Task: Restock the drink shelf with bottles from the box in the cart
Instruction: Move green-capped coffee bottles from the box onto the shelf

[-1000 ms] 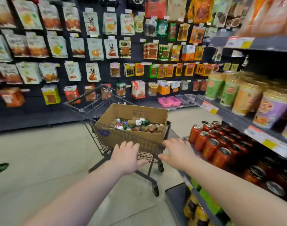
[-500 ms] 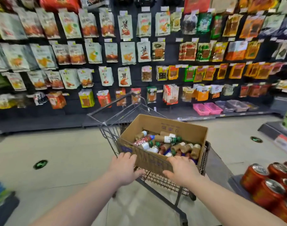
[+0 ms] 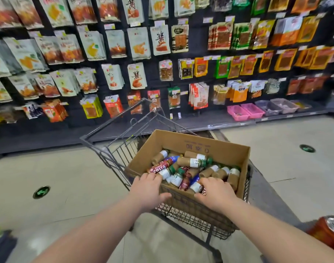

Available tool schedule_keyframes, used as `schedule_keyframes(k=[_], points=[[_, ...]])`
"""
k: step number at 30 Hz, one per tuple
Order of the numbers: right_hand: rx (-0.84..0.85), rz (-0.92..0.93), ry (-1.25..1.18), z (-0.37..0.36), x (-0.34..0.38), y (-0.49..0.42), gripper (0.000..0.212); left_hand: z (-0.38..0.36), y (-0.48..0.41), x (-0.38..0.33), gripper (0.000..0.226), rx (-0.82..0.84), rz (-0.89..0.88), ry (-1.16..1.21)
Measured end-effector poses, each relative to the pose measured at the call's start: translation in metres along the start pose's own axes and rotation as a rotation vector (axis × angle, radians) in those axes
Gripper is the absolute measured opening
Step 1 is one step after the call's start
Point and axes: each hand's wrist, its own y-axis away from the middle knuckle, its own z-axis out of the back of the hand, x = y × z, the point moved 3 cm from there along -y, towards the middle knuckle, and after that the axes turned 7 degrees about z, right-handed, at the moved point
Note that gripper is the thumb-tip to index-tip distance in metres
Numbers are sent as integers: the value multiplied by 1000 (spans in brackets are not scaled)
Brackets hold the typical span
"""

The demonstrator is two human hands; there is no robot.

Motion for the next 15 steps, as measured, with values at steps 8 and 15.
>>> schedule_keyframes(k=[8,15], points=[[75,-109,3,-18,-11,-74,54,-27,-104,24,72,88,-103,-12],[184,-271,-38,-43,0,-163,53,-48,-210,78,73,185,-179,7]])
